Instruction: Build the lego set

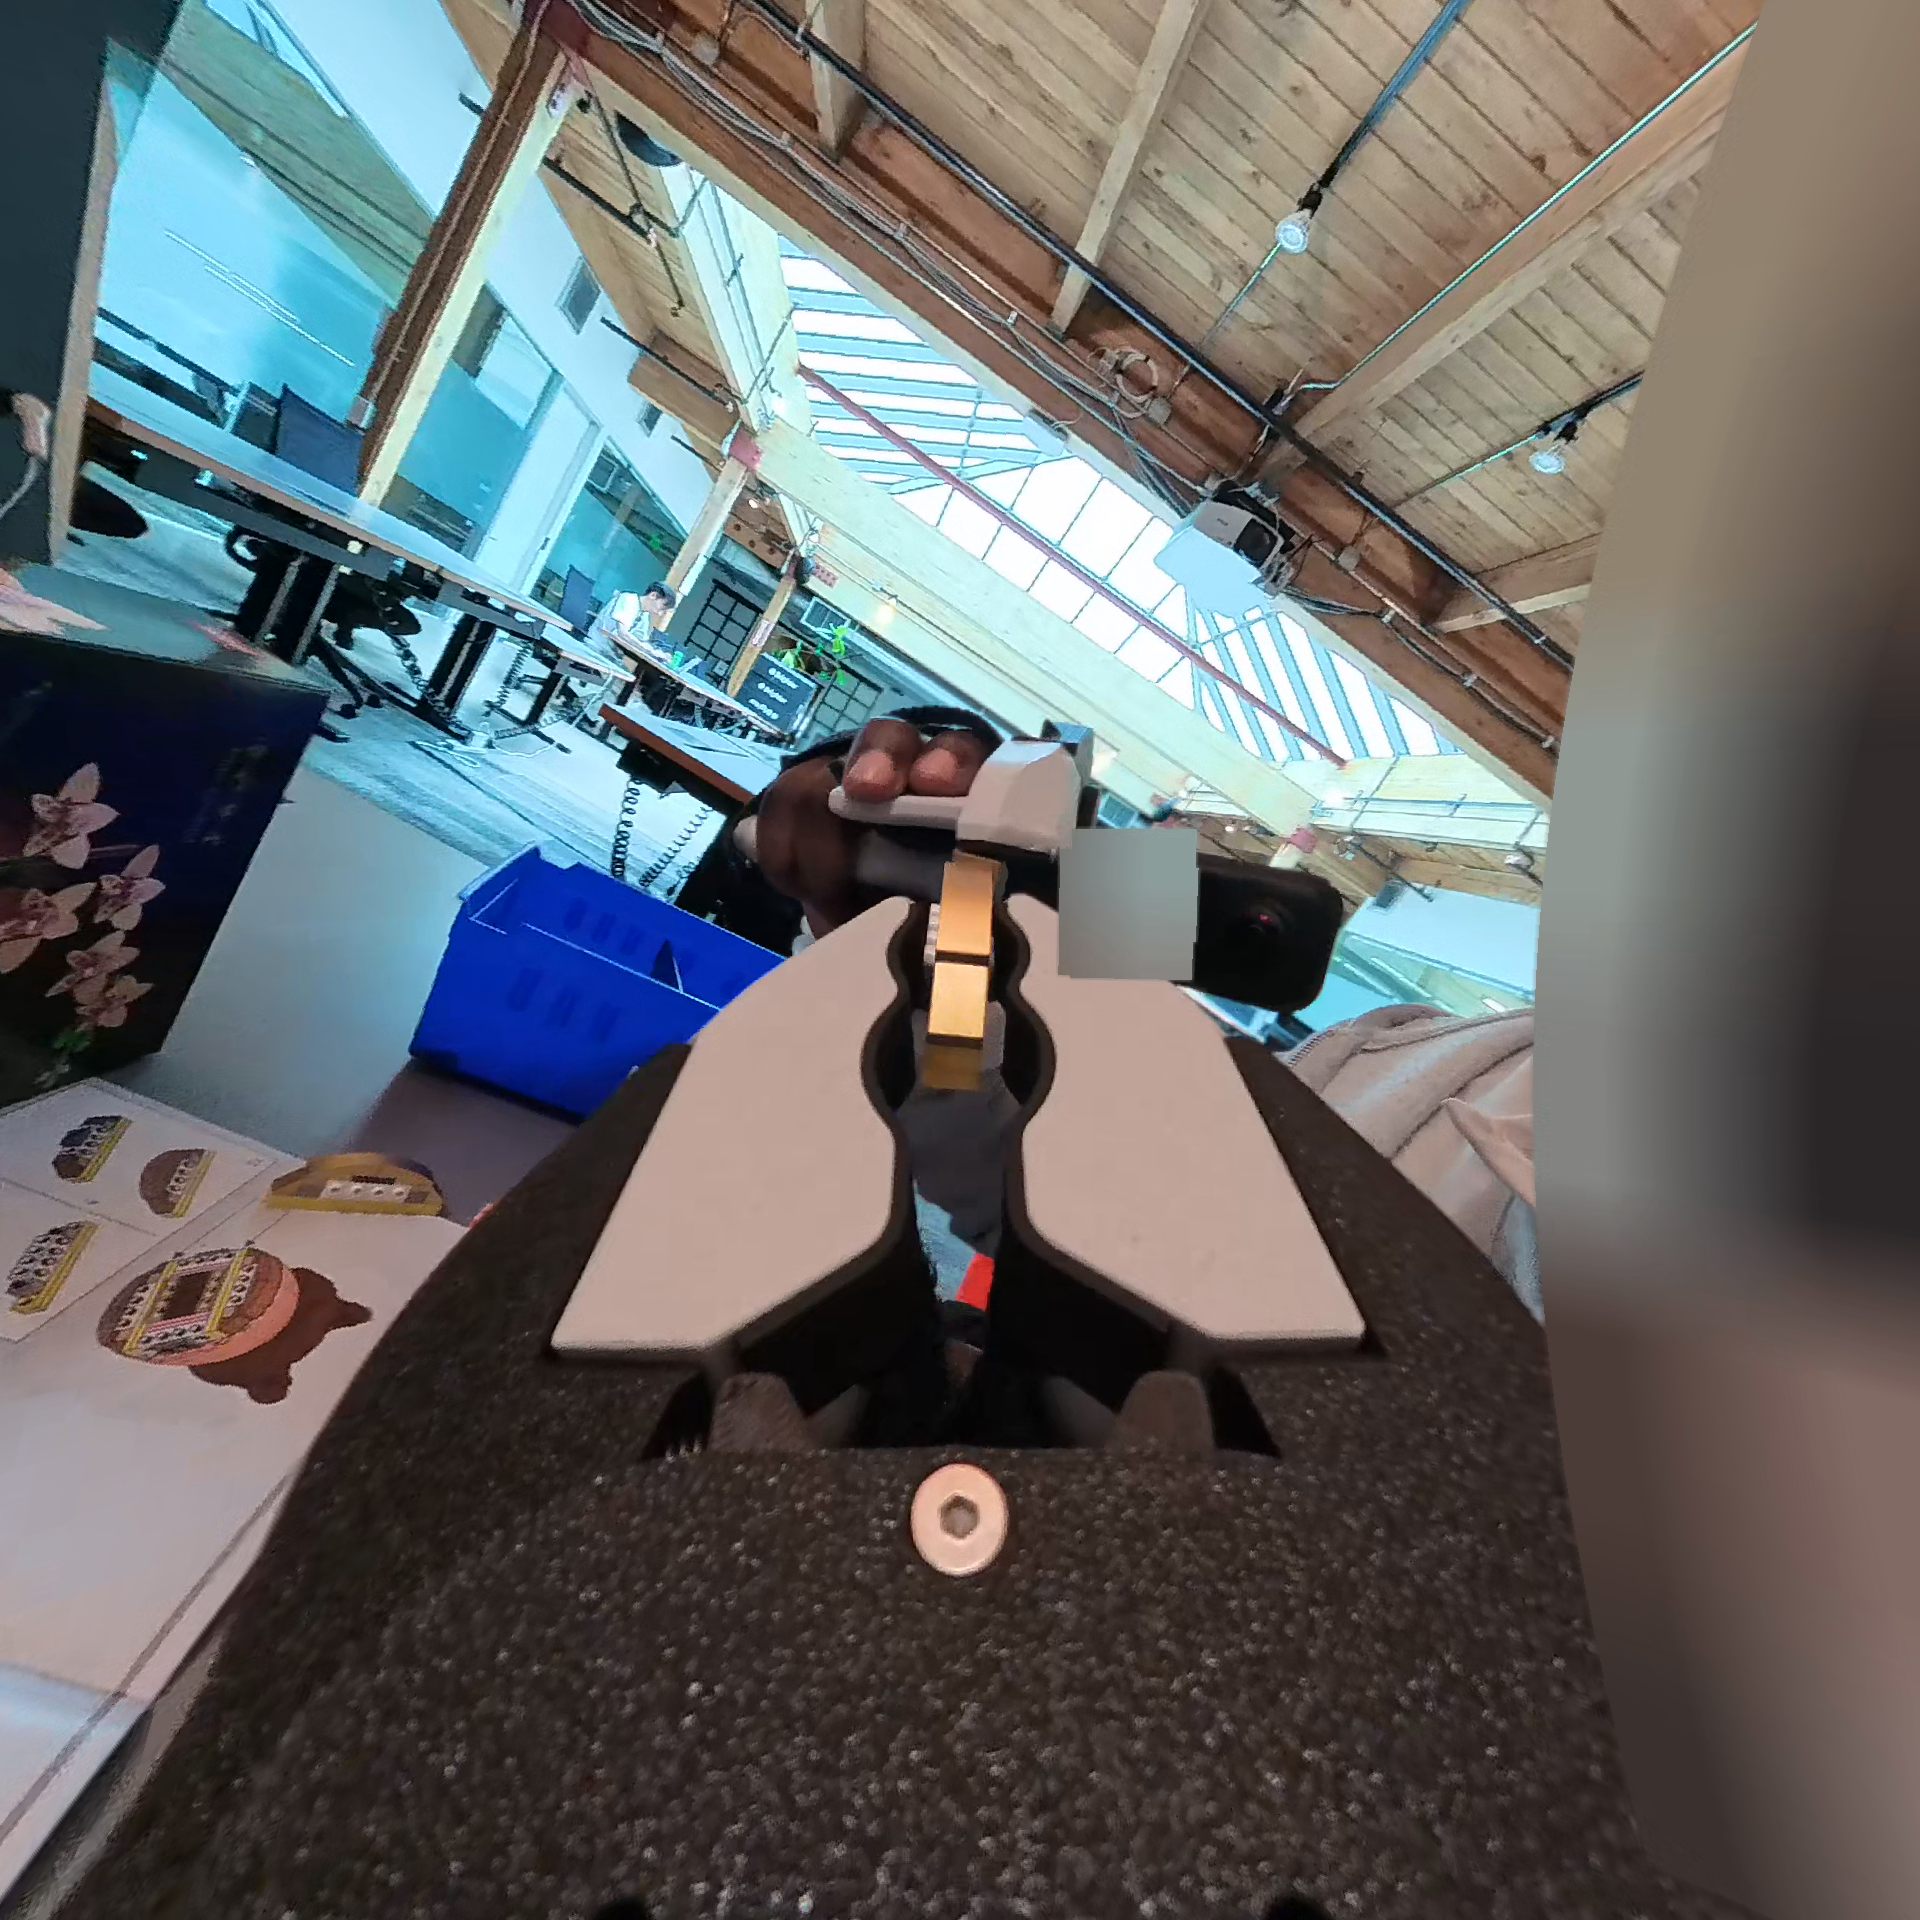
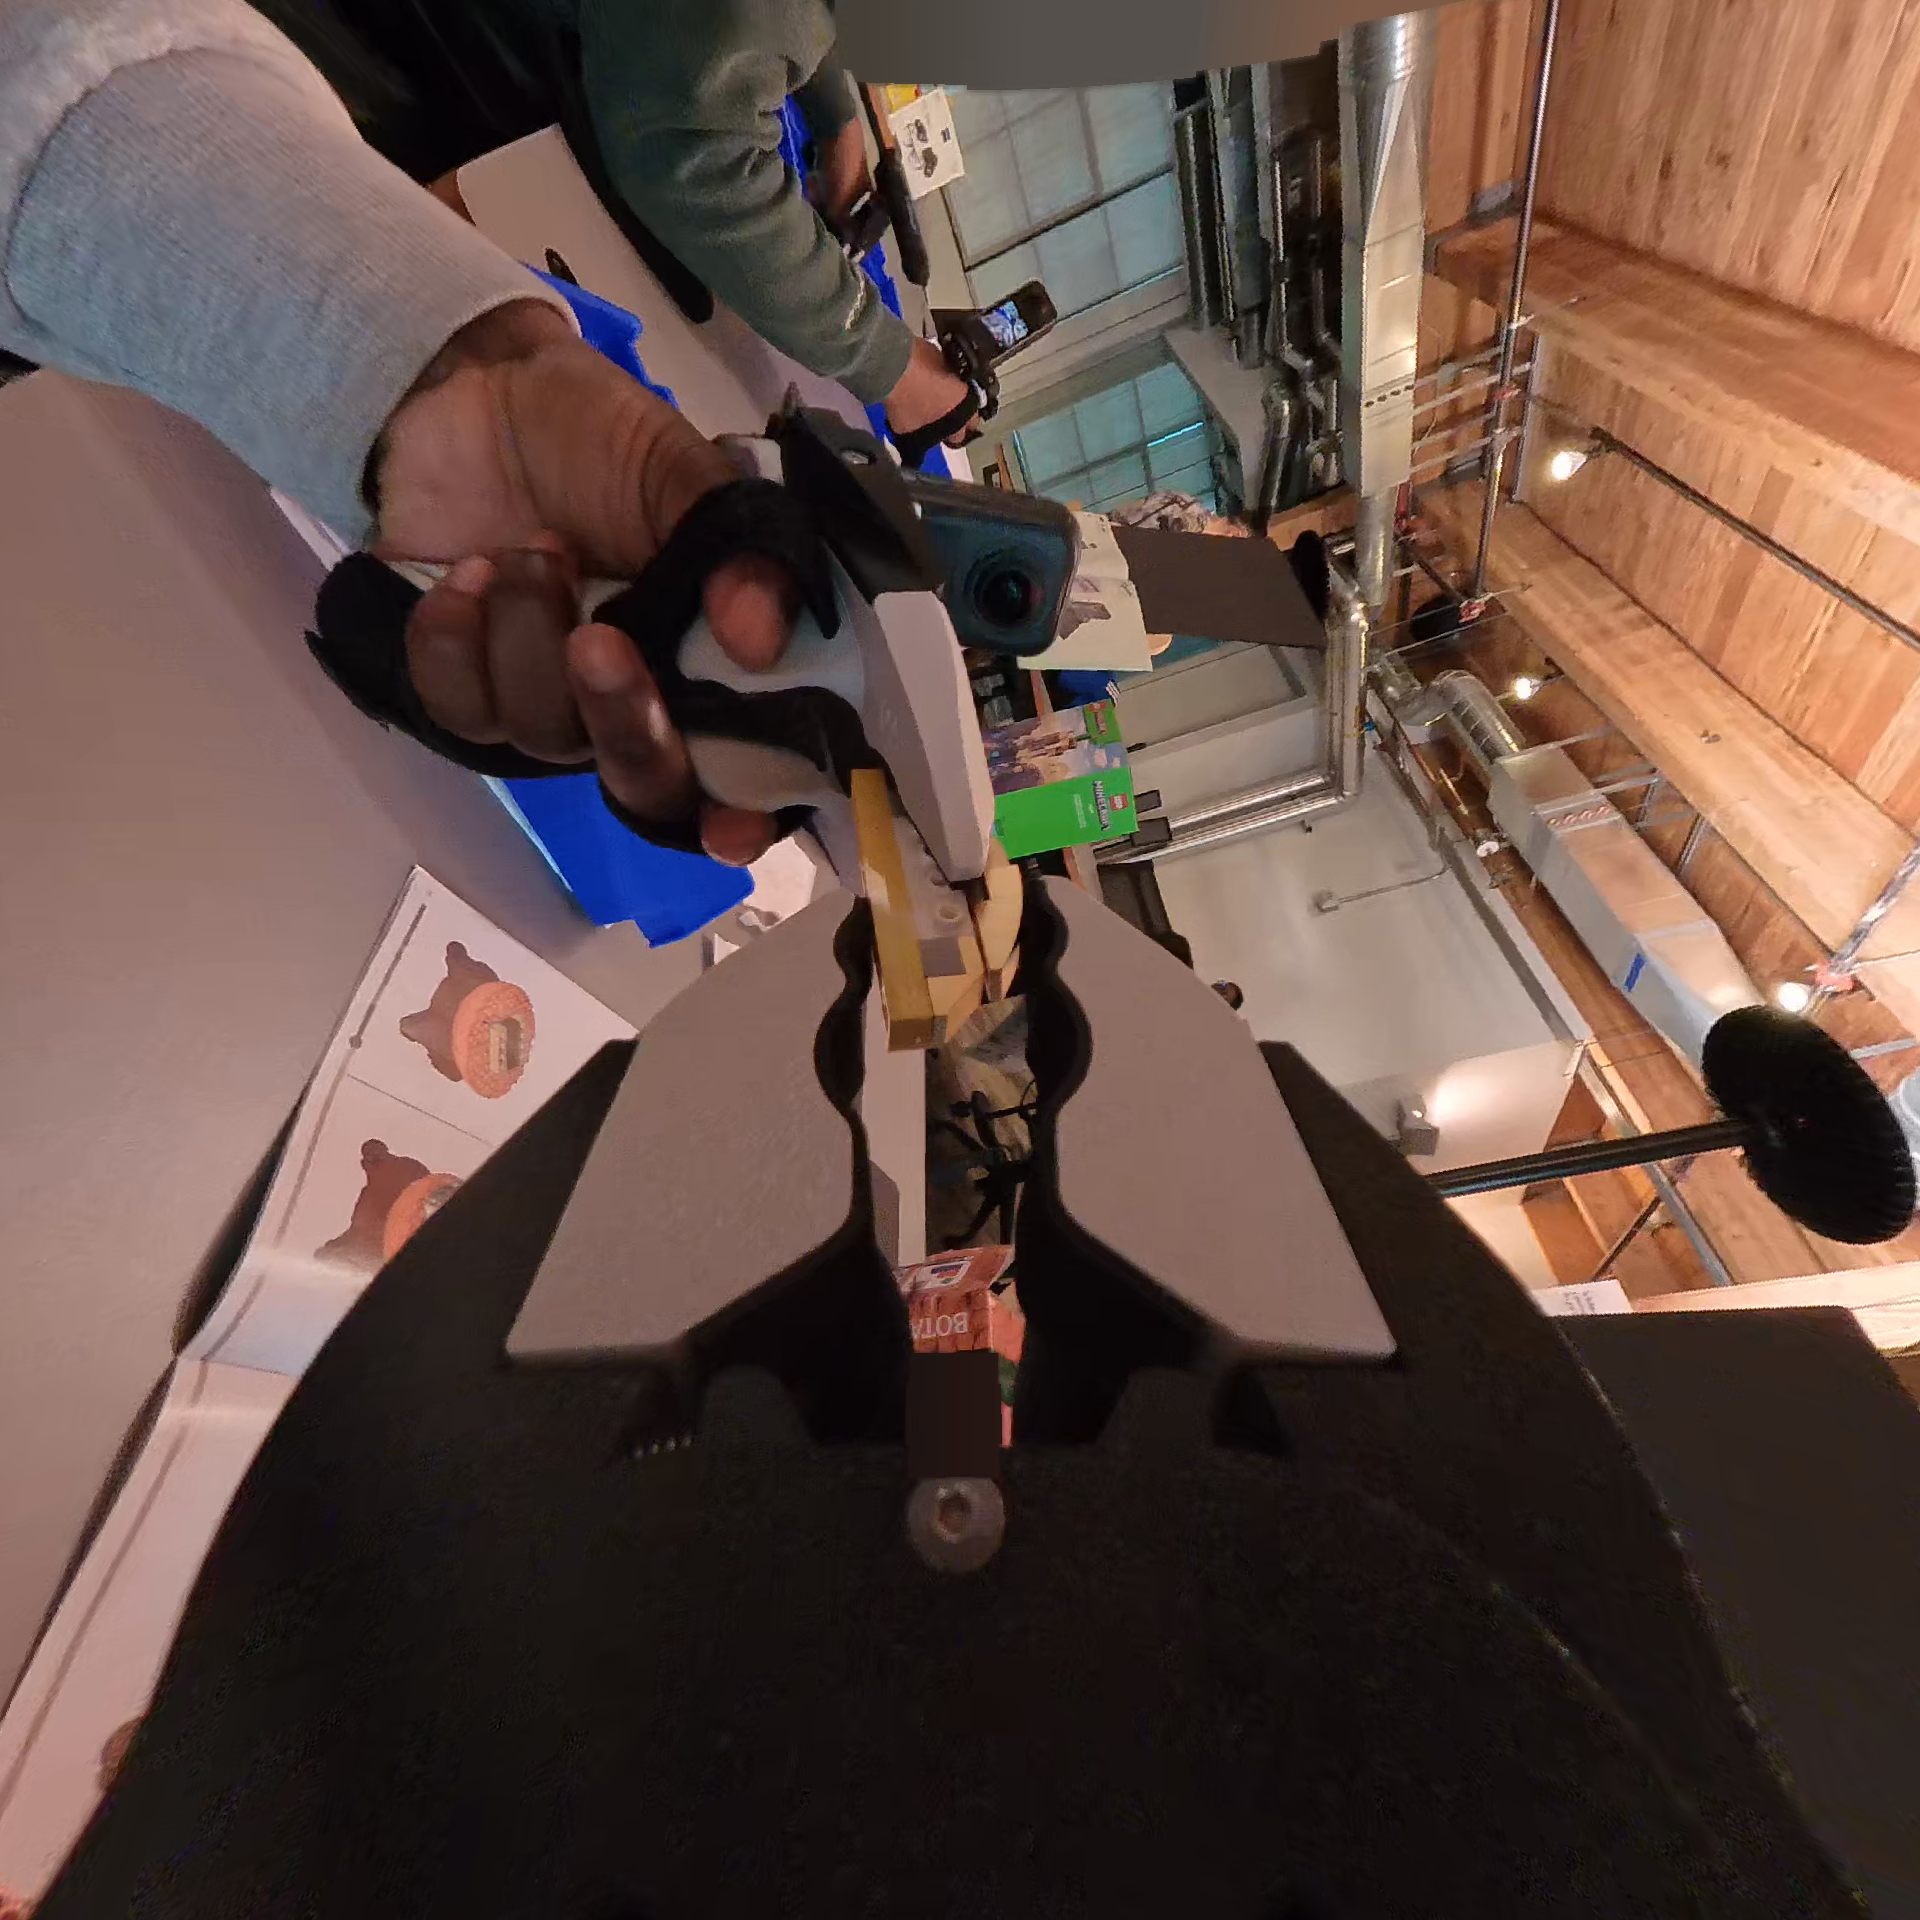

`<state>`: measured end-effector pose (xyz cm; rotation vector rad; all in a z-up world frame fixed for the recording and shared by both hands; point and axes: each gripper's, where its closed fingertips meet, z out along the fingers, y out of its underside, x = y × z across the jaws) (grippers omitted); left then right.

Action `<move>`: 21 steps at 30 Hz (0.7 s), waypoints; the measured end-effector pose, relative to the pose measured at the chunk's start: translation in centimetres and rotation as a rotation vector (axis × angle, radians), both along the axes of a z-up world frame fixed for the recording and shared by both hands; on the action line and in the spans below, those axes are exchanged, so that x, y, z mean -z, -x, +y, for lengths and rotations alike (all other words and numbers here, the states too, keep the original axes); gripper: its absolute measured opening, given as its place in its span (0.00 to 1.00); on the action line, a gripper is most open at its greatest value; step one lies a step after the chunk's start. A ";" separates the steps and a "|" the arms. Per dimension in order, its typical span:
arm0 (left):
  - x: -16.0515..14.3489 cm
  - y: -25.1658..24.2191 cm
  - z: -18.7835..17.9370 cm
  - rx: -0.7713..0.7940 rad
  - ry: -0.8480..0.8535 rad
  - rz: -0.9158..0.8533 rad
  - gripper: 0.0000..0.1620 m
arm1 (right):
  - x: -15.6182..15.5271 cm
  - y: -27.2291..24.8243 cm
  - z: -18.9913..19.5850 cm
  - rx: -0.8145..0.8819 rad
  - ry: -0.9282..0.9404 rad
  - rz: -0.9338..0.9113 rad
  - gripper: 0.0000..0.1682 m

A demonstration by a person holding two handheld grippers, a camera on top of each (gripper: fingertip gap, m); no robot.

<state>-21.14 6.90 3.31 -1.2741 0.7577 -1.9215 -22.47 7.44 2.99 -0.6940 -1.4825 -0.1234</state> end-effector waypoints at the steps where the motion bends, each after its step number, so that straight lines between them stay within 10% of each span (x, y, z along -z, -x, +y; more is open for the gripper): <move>1: 0.0 0.0 0.0 -0.015 -0.015 0.008 0.07 | 0.0 0.0 0.0 0.001 0.010 0.007 0.16; 21: -1.7 -0.2 -1.2 -0.016 -0.100 0.020 0.04 | -1.0 0.5 -1.3 -0.081 0.045 0.041 0.15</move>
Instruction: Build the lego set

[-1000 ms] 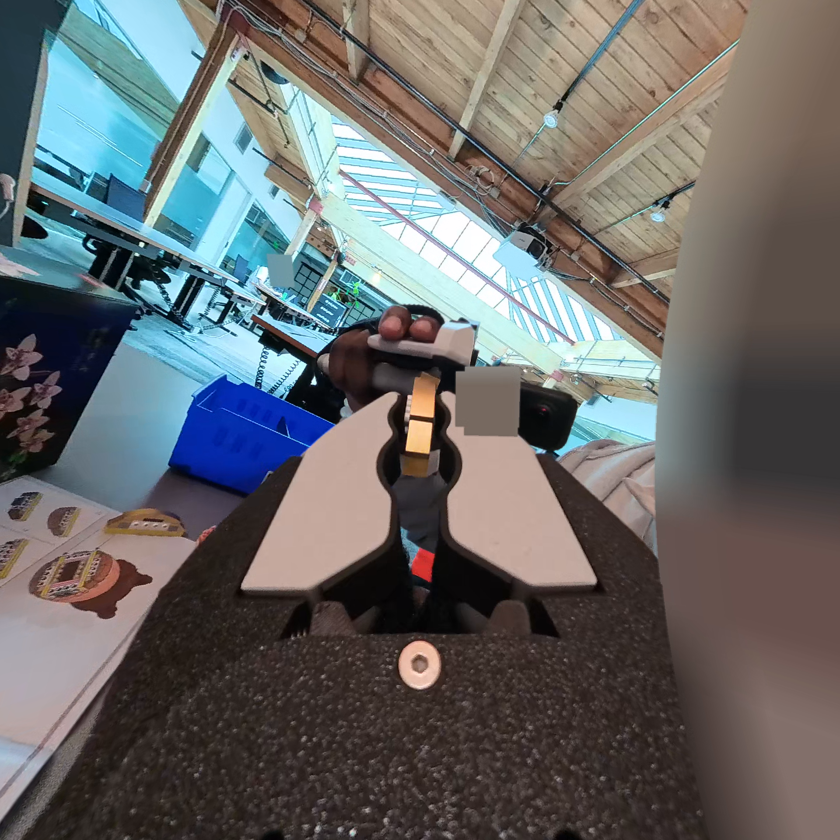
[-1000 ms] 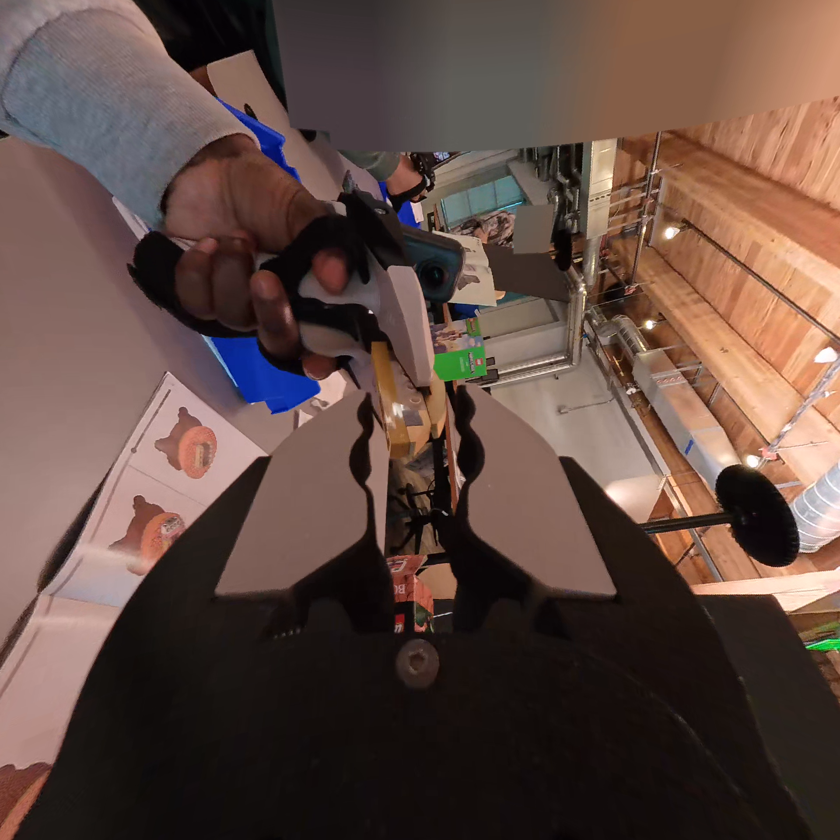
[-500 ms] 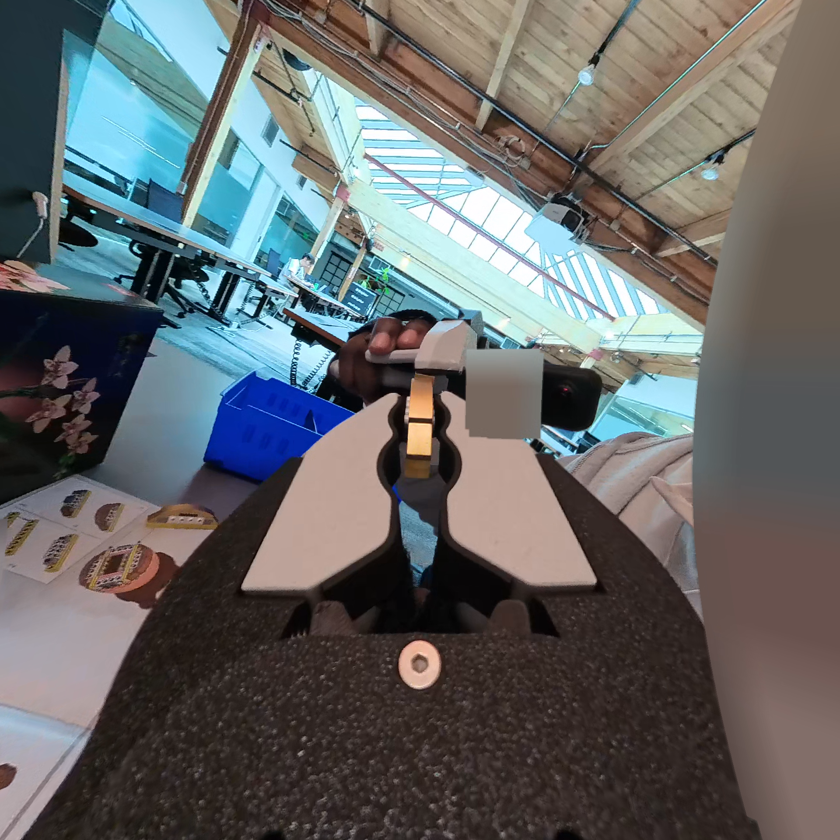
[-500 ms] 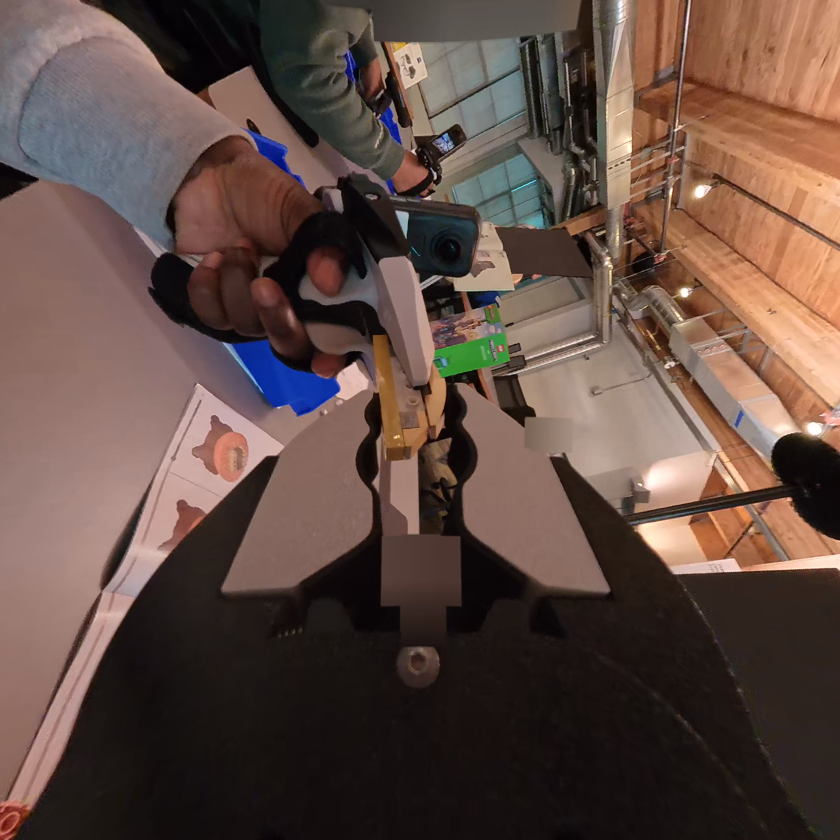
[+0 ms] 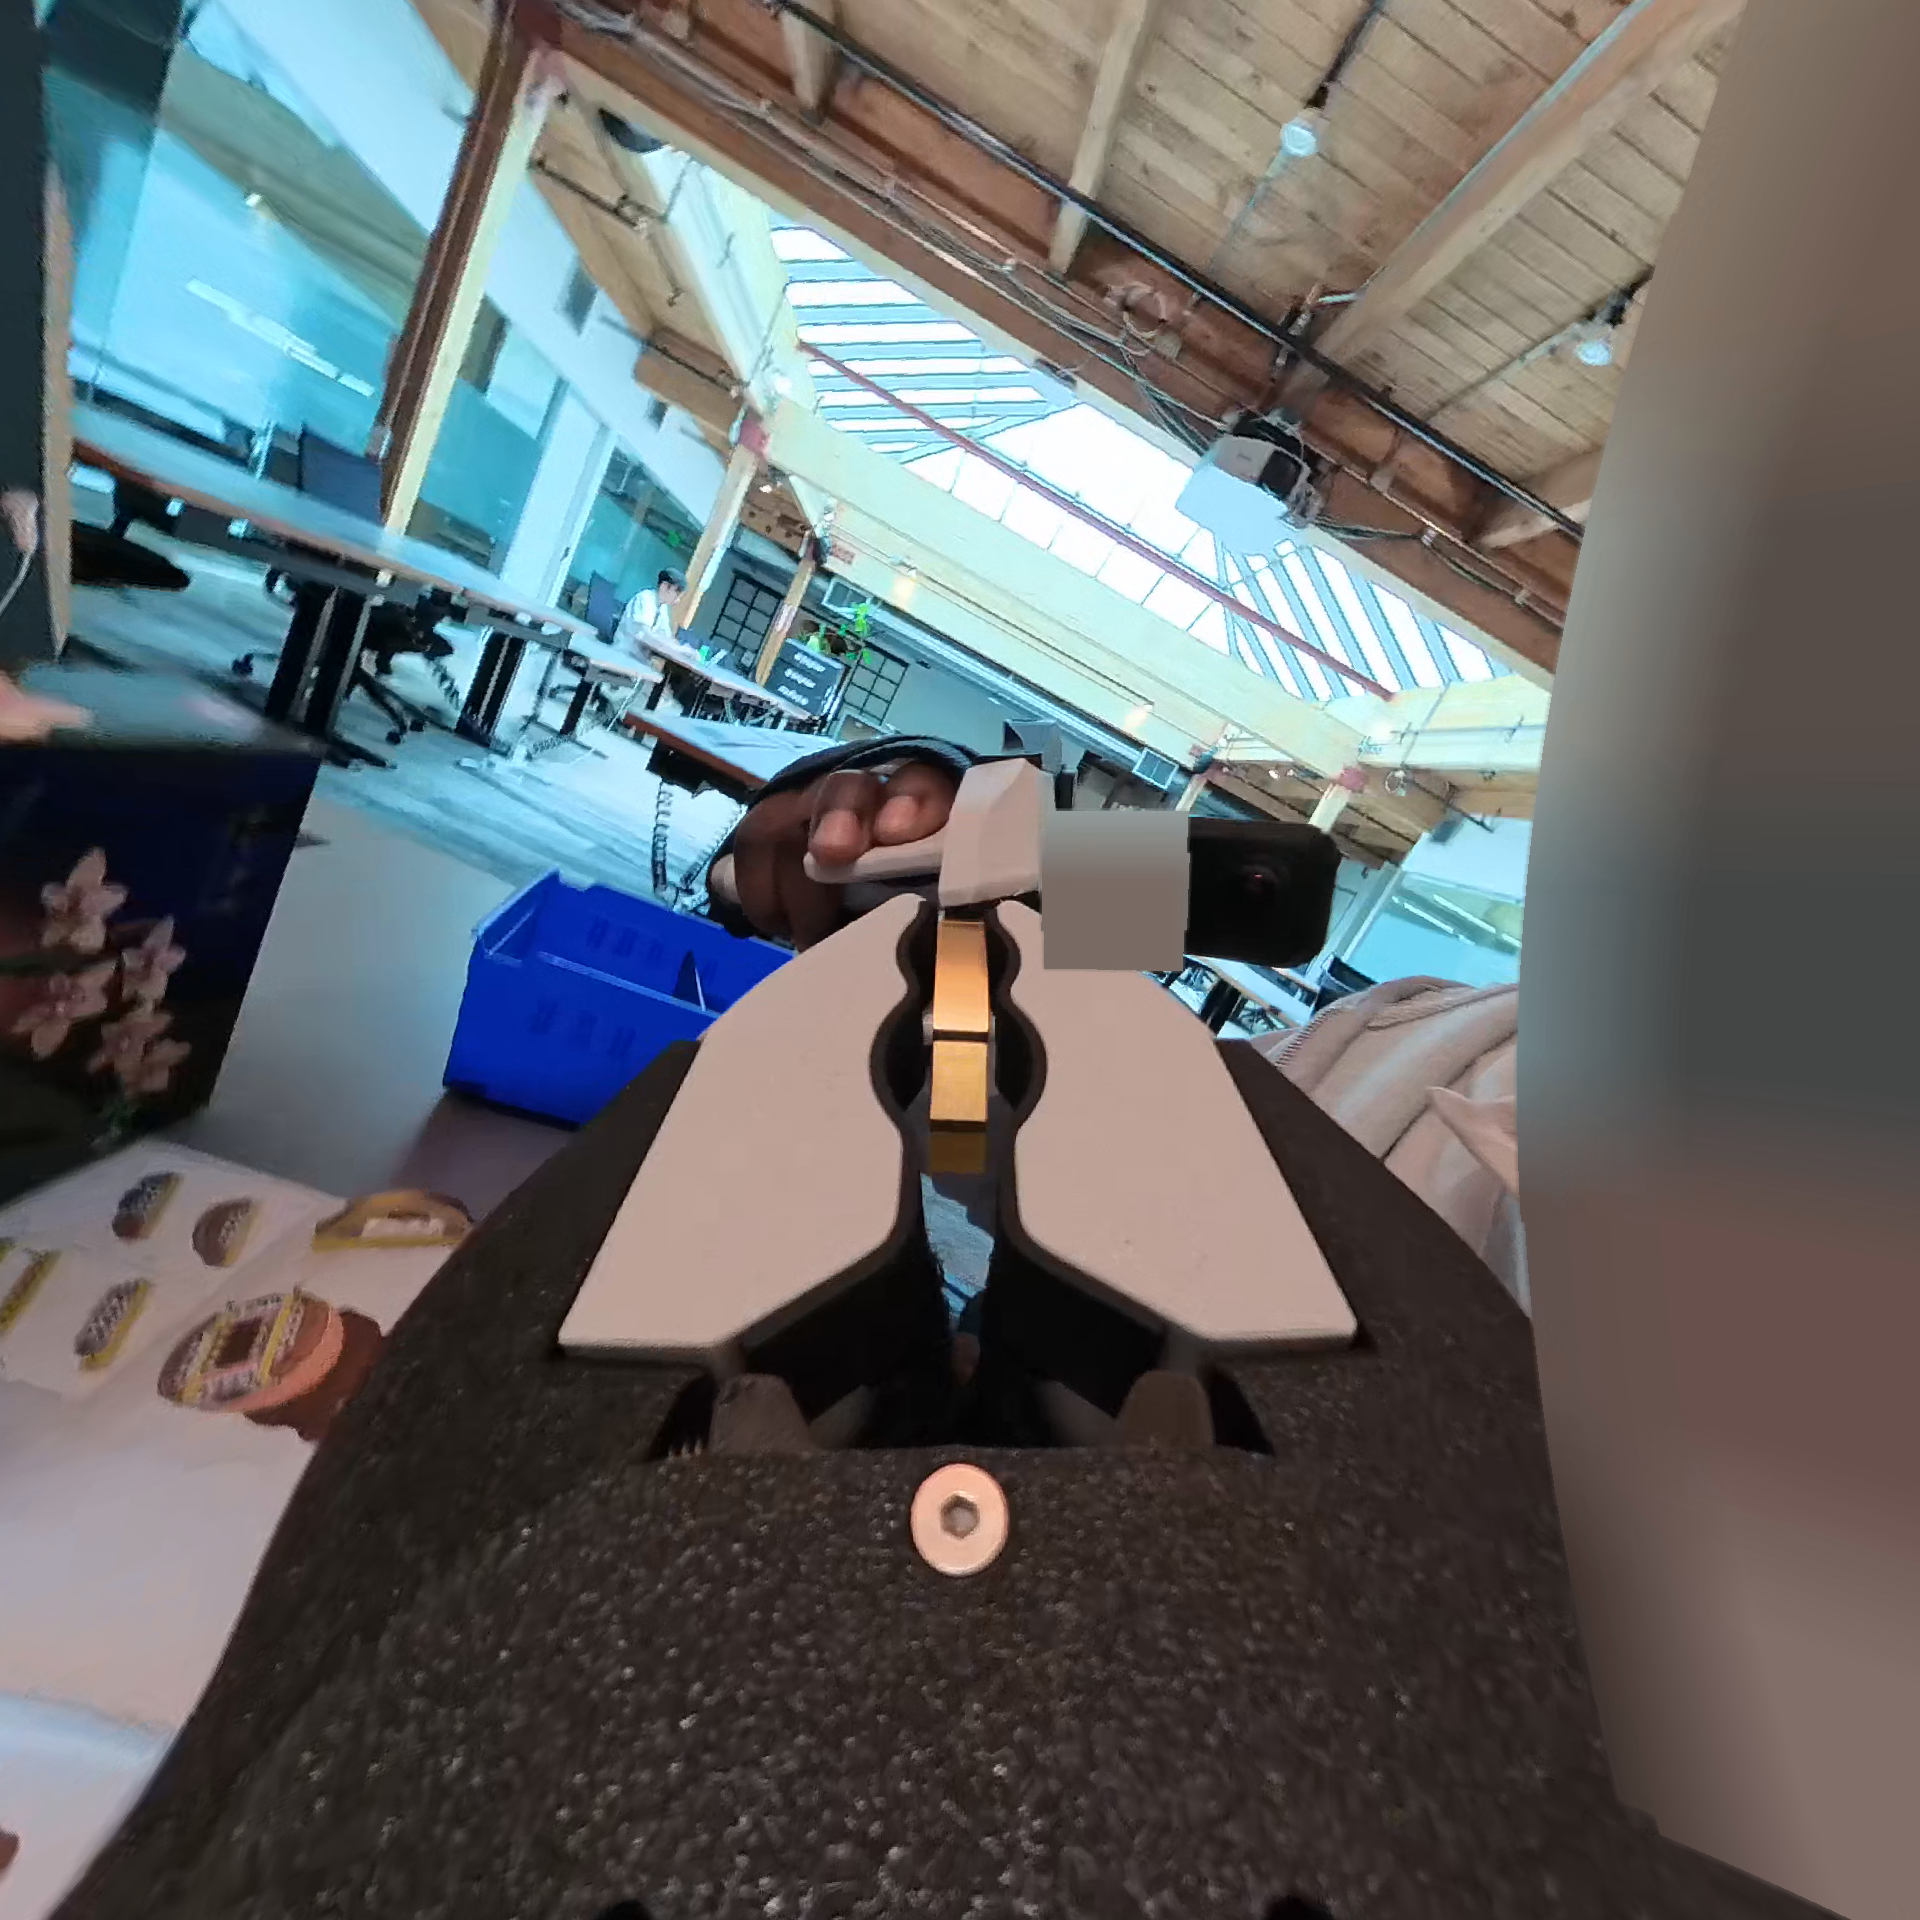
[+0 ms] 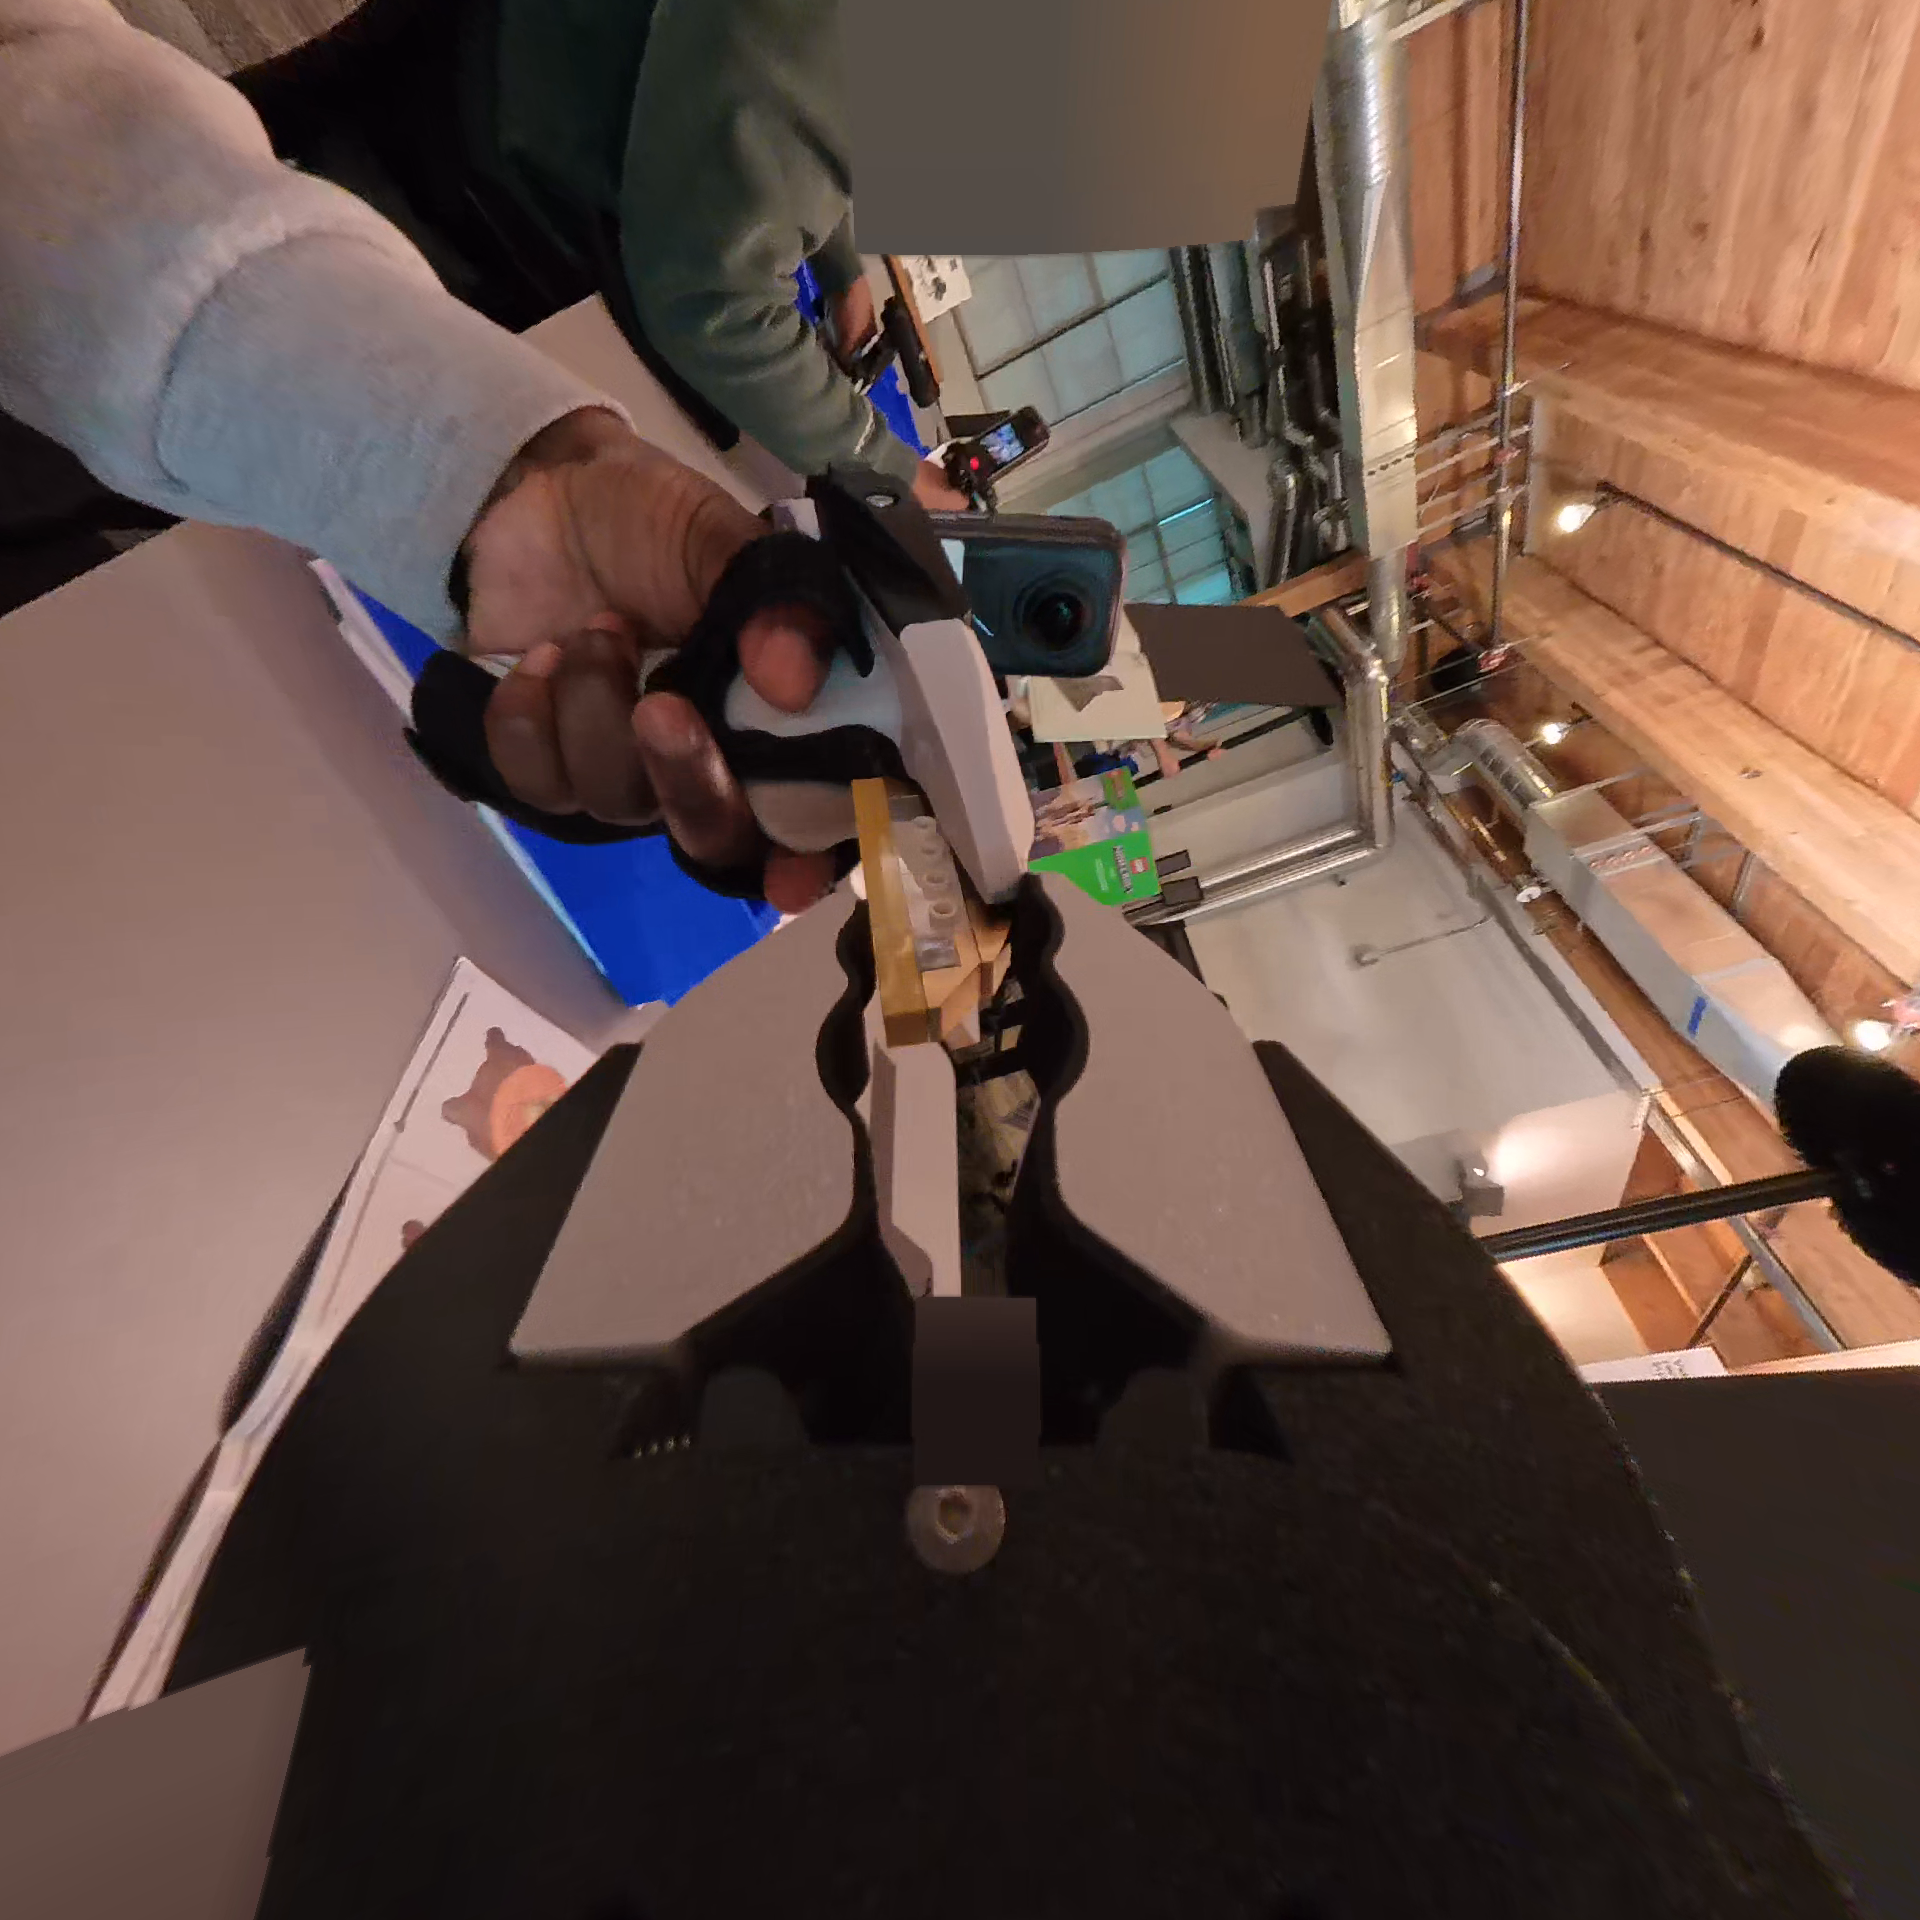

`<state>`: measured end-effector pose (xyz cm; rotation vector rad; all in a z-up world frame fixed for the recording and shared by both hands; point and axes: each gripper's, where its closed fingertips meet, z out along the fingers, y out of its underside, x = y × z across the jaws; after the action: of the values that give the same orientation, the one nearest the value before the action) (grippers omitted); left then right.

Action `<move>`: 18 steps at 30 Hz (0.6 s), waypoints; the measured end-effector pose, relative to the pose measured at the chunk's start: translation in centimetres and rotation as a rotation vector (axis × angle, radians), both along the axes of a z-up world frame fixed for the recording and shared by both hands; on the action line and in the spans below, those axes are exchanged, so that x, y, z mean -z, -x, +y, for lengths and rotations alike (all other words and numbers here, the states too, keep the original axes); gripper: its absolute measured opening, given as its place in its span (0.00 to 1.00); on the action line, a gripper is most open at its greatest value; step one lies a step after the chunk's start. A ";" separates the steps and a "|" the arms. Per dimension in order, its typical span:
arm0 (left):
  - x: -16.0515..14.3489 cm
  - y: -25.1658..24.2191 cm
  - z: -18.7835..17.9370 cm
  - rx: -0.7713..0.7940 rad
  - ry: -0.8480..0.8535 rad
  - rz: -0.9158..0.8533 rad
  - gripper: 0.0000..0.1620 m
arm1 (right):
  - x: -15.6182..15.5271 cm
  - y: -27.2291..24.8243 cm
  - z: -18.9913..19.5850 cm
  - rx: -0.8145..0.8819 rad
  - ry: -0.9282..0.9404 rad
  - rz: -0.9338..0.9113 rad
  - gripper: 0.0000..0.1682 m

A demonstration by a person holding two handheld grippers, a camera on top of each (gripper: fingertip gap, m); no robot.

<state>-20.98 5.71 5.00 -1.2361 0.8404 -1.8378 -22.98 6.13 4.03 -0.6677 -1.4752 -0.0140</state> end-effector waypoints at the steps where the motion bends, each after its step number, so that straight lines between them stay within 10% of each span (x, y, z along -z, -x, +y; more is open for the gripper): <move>1: -0.1 0.0 0.0 -0.003 -0.010 0.002 0.04 | -0.1 0.0 0.1 -0.003 0.001 0.010 0.15; 5: 0.2 0.2 -0.1 0.021 -0.046 0.030 0.29 | -0.3 -0.5 0.3 0.025 -0.033 0.059 0.15; 10: 0.3 -0.1 0.0 -0.047 -0.116 0.029 0.06 | -1.1 -1.1 0.5 0.066 -0.071 0.112 0.15; 18: -0.5 -0.2 0.4 -0.048 -0.009 -0.084 0.06 | -1.4 -1.1 0.9 0.096 0.001 0.181 0.14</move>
<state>-20.78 6.13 5.48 -1.1559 0.7659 -1.8317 -21.84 6.98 5.39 -0.7214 -1.2690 -0.0257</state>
